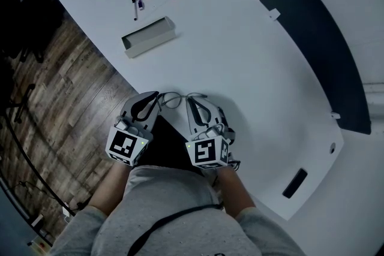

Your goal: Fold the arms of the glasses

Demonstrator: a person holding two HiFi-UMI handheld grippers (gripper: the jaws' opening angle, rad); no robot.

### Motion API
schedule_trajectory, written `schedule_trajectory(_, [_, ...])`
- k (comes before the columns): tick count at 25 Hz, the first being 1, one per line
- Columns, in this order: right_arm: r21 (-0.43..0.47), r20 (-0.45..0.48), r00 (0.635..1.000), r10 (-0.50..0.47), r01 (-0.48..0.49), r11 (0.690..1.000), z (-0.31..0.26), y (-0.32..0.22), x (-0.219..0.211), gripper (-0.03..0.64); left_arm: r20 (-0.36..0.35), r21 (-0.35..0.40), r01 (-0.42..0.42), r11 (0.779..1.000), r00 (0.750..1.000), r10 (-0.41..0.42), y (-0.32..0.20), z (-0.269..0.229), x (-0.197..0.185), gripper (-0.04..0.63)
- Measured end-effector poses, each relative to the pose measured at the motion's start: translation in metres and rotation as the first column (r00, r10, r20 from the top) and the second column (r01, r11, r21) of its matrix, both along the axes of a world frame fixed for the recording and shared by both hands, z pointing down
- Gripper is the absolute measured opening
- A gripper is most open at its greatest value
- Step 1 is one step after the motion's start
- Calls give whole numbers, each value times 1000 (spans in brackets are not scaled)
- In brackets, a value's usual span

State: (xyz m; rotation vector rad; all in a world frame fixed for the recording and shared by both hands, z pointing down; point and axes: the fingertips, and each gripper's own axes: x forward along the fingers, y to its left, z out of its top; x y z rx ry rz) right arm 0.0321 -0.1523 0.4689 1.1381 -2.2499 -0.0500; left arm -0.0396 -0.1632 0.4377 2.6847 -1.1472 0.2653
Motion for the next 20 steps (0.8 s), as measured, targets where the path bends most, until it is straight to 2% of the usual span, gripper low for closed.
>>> schedule_trajectory(20, [-70, 24, 999, 21, -19, 997, 21, -6, -5, 29, -11, 2, -14, 1000, 1000, 14, -1, 2, -1, 38])
